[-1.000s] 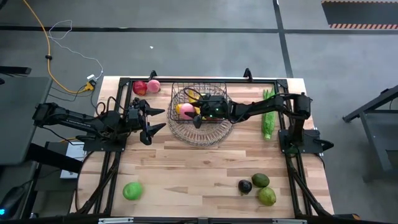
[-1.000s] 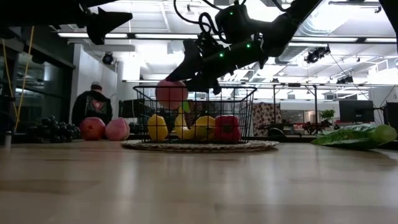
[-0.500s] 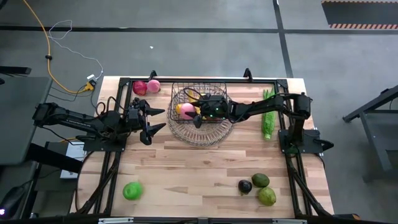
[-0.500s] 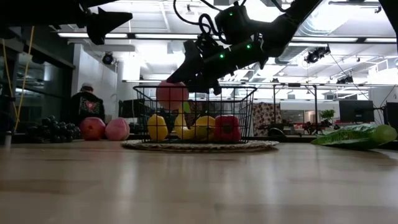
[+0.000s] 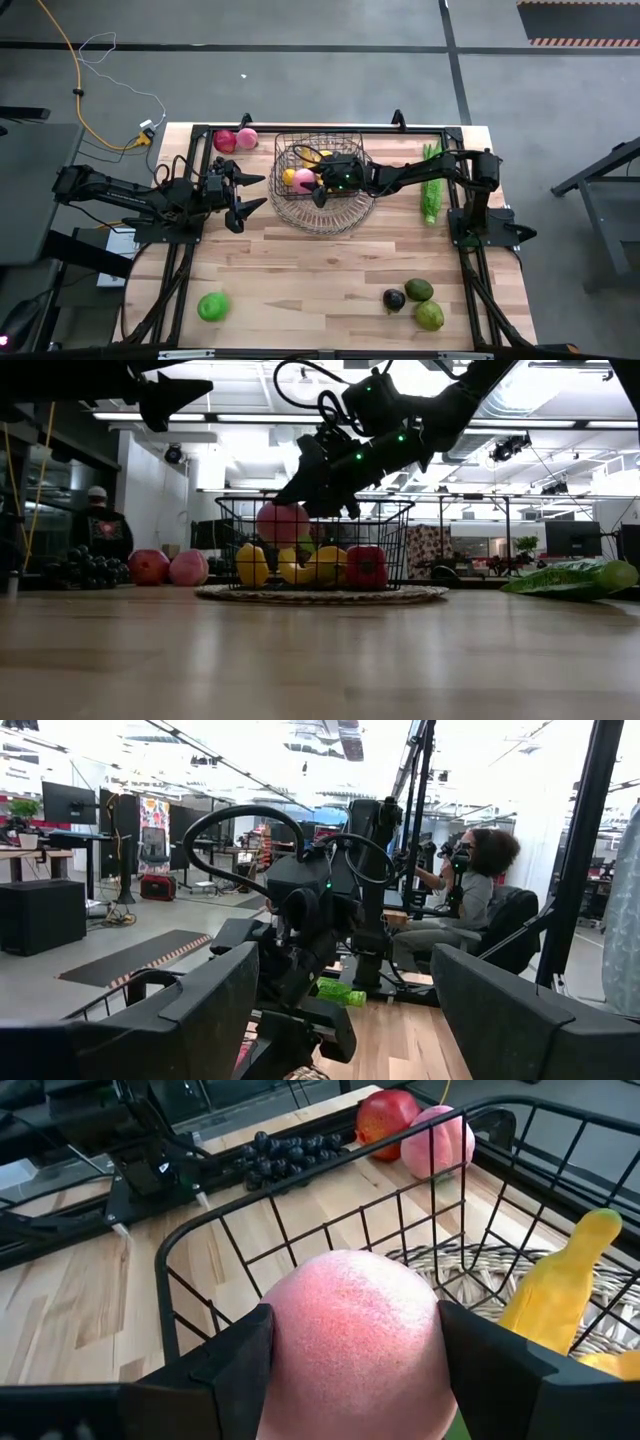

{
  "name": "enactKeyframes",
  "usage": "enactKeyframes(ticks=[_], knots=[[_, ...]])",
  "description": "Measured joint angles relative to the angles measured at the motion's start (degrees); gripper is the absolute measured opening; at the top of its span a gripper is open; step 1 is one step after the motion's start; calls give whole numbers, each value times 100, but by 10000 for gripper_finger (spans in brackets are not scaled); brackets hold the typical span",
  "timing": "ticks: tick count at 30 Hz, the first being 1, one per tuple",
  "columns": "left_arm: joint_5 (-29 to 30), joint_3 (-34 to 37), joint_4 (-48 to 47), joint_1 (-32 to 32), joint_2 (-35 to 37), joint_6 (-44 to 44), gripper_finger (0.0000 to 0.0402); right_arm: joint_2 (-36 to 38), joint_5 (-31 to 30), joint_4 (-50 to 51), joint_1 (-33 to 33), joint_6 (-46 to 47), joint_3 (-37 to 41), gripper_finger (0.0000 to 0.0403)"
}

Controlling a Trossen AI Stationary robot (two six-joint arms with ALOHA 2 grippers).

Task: Build produce basket
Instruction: Put the right peach into the wire basket, then put the leaf lettuce into the wire basket

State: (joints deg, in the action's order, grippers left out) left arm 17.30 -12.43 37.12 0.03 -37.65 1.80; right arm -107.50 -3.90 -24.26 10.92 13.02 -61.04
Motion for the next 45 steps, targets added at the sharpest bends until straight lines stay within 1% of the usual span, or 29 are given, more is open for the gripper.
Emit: enactKeyframes(ticks=[7,9,11,19,22,26,29,33,38,40,45], knots=[[0,0,0,0,-1,-3,284,0,-45,5,0,-2,0,242],[0,0,0,-1,0,-4,284,0,-52,5,0,-1,0,251],[0,0,0,0,-2,-2,284,0,-55,5,0,-2,0,268],[0,0,0,0,-2,-4,284,0,-59,-7,3,-170,0,365],[0,0,0,-2,0,-4,284,73,-59,29,35,-296,9,384],[0,0,-86,-1,-1,-7,284,421,-122,217,13,-615,7,390],[0,0,-142,-1,-2,-45,284,731,-388,457,-101,-805,110,391],[0,0,-136,-1,-1,-94,284,1395,-679,86,-259,-908,821,391],[1,2,-128,1,-2,-94,284,2779,-739,-423,-271,-822,2111,392],[2,2,-111,0,-2,-94,284,3359,-726,-428,-271,-715,2526,392],[6,1,-115,-2,-2,-96,284,4447,-708,-449,-272,-652,3109,392]])
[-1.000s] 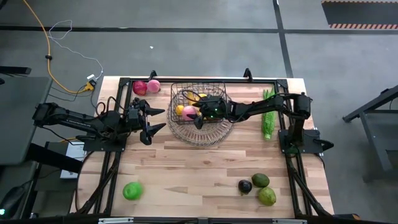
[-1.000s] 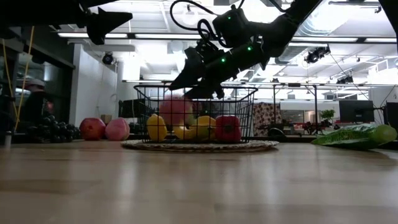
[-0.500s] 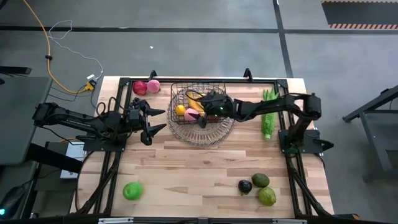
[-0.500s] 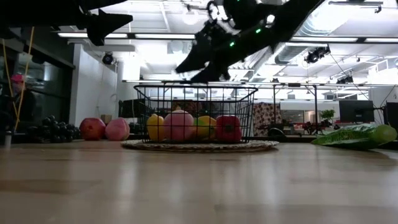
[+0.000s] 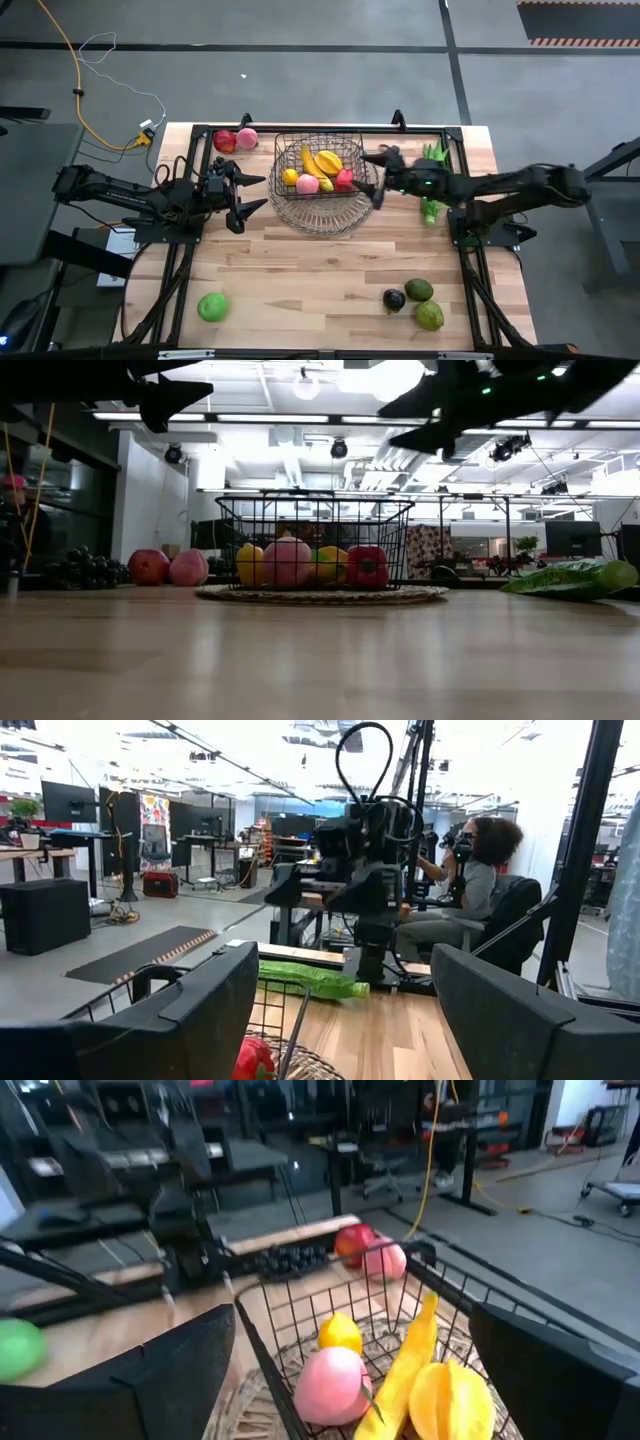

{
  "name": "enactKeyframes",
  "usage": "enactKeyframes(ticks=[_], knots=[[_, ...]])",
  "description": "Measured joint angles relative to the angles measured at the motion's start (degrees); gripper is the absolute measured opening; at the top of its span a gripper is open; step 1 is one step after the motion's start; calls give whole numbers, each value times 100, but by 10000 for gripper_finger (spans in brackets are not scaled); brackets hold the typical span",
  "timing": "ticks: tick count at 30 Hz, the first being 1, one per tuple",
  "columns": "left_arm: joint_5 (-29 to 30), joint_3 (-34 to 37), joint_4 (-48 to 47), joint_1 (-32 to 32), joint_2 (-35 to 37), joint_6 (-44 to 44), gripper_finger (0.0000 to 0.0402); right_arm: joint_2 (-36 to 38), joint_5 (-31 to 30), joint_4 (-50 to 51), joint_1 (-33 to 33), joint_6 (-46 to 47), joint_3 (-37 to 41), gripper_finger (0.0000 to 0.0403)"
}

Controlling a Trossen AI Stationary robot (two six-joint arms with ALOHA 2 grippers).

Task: Build produce basket
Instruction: Put the leaf lettuce into the wire basket

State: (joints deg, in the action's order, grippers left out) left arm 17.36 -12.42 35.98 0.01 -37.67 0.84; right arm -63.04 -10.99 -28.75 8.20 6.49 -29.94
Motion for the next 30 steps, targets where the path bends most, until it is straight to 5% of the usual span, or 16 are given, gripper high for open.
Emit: enactKeyframes(ticks=[12,16,24,30], knots=[[209,0,-14,-13,-4,0,284,449,0,270,-1,191,124,392],[221,-1,-14,-13,-4,0,284,421,-6,683,16,1094,95,392],[236,1,-16,-13,-4,1,284,249,-1320,5694,195,3055,-1463,392],[236,0,-41,-13,-4,2,284,-259,-1860,7755,347,4349,-1938,392]])
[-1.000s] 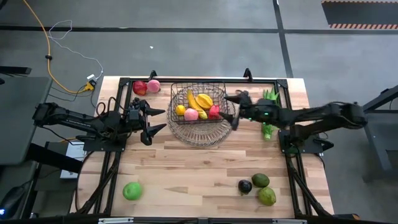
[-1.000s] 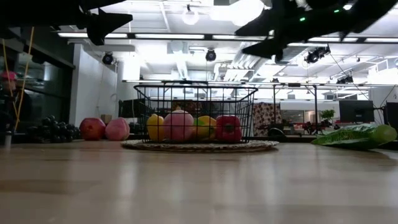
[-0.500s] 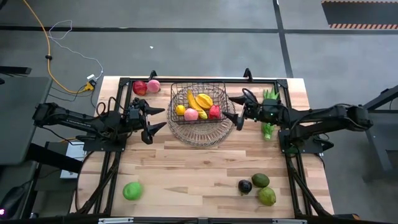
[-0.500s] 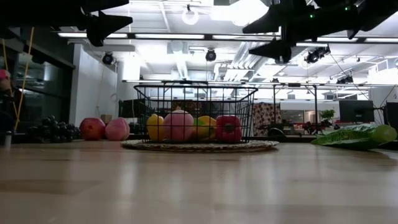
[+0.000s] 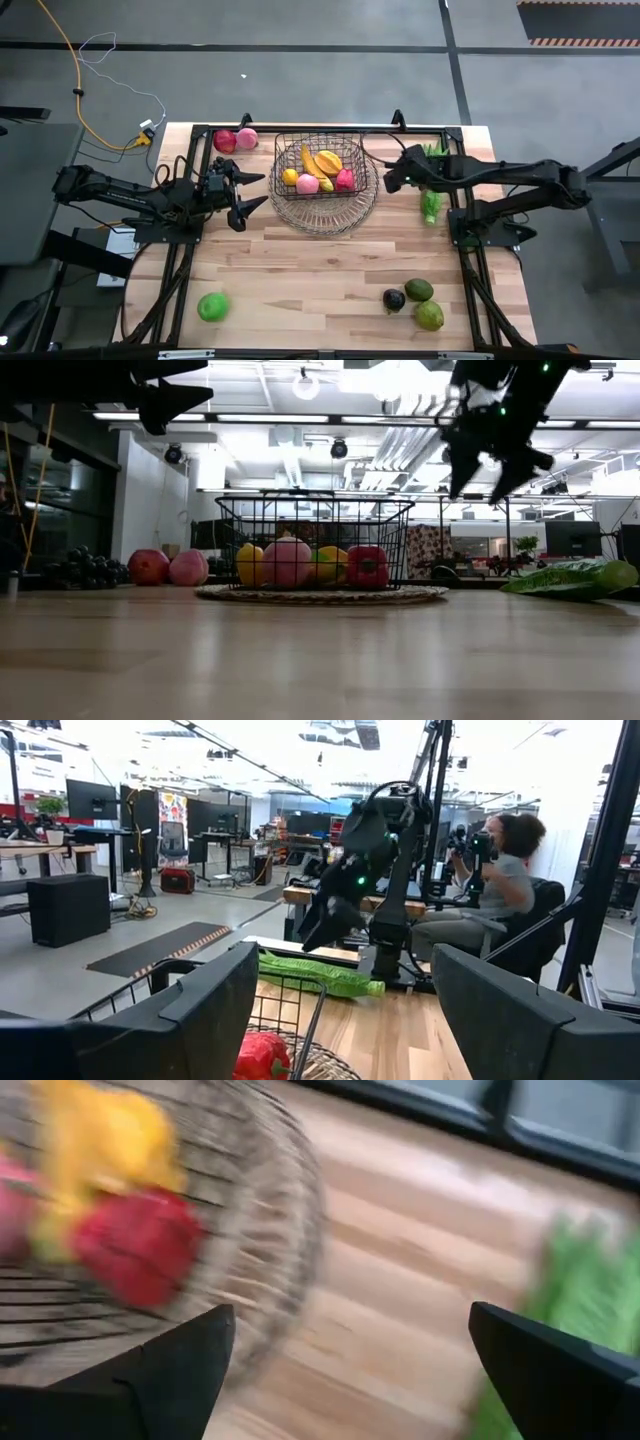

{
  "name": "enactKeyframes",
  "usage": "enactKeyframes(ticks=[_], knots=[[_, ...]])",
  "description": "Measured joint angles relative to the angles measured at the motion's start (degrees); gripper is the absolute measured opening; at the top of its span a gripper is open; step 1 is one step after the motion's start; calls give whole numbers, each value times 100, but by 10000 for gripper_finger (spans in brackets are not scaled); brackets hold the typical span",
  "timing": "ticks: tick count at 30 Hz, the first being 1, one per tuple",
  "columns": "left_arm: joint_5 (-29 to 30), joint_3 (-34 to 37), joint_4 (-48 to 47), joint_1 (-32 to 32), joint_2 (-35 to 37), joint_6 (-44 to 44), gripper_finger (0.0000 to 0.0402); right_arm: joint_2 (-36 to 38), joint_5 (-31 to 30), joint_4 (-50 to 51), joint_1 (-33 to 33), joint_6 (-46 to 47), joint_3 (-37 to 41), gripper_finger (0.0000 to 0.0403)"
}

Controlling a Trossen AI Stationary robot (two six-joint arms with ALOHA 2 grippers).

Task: Build produce basket
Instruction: Put the leaf lettuce into the wire basket

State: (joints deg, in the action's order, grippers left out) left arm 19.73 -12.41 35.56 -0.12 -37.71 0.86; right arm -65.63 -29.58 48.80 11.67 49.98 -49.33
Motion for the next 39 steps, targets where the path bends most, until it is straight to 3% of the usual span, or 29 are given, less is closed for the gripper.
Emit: enactKeyframes(ticks=[11,28,34,39], knots=[[-2,1,-33,0,0,0,284,-1357,31,1424,617,1463,256,392],[-2,0,-32,0,0,-2,284,-3169,-149,1655,943,1859,259,392],[-2,-1,-33,-1,0,0,284,-3502,-193,1511,1080,1859,271,390],[-4,-1,-32,0,0,0,284,-3514,-262,1234,1251,1911,559,365]])
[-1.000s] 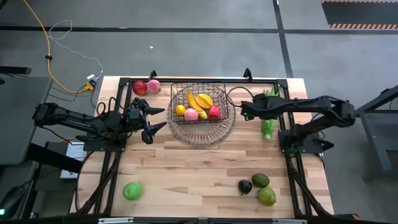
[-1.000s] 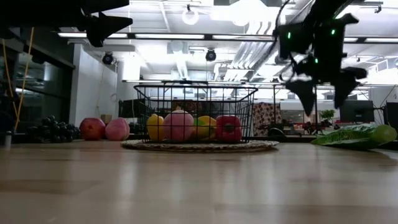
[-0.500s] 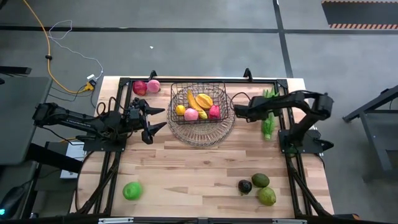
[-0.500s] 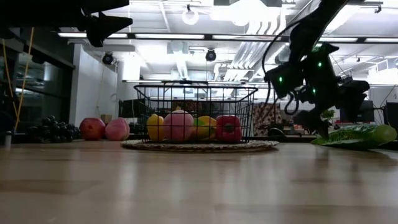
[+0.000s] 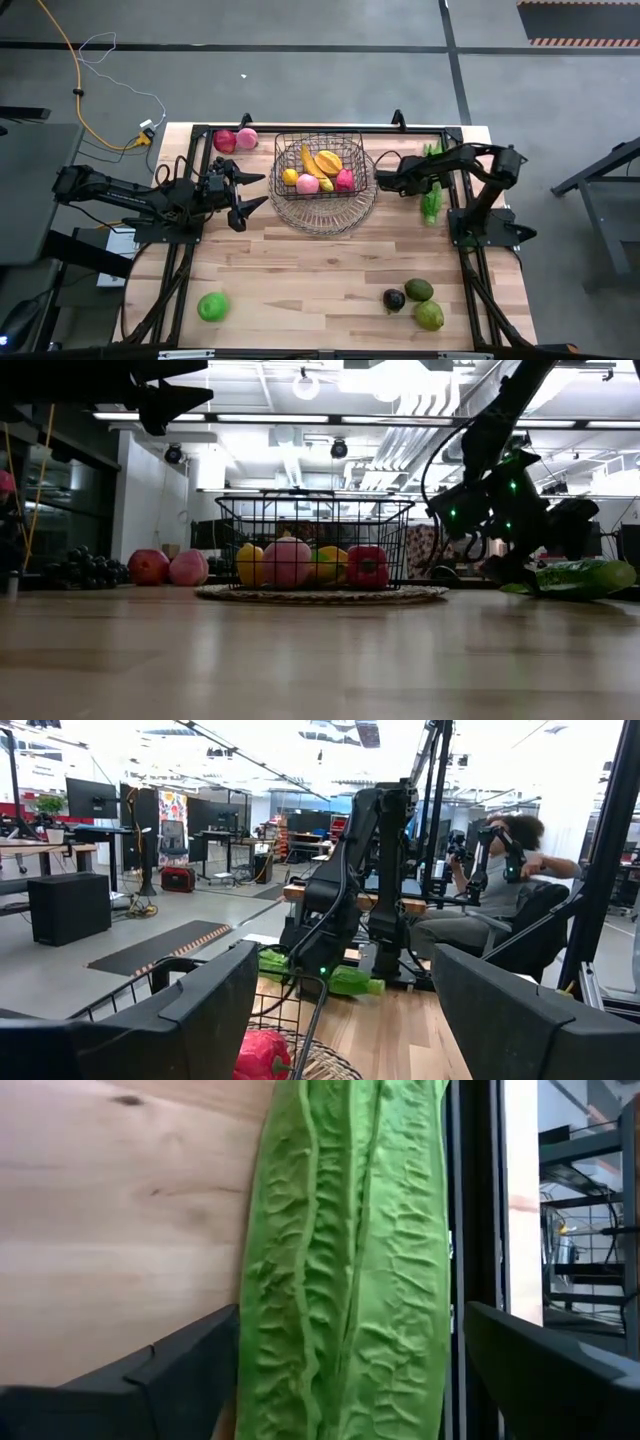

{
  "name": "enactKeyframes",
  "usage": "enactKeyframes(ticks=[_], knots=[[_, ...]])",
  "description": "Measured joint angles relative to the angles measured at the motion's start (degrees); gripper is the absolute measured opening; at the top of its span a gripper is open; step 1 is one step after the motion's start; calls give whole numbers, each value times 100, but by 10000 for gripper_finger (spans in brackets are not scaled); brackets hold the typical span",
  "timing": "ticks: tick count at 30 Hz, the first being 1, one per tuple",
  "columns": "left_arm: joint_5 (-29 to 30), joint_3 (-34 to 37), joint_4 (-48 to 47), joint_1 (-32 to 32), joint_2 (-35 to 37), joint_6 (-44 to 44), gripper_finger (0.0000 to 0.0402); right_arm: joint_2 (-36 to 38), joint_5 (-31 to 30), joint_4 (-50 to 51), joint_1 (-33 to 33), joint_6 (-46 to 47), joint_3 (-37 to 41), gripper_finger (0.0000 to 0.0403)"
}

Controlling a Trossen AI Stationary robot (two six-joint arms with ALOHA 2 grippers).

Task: Build produce basket
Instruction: Put the leaf lettuce into the wire basket

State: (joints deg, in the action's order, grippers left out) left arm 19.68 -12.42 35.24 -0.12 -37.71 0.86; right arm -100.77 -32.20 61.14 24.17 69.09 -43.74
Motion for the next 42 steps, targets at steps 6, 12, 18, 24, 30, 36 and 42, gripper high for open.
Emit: enactKeyframes(ticks=[6,12,18,24,30,36,42], knots=[[0,0,7,0,0,0,284,0,-56,-56,50,165,205,301],[0,0,7,0,0,-1,284,-3,-5,-193,58,141,218,242],[0,2,9,0,0,0,284,-11,2,-145,58,-12,211,203],[0,2,9,0,0,-2,284,85,99,331,-55,-115,15,179],[0,0,11,-1,0,-2,284,759,-437,221,-486,-88,-57,150],[0,0,15,0,0,-1,284,1977,-1407,-100,-1149,124,-16,134],[0,0,15,-2,0,0,284,3130,-2275,-1288,-1698,-633,-18,133]])
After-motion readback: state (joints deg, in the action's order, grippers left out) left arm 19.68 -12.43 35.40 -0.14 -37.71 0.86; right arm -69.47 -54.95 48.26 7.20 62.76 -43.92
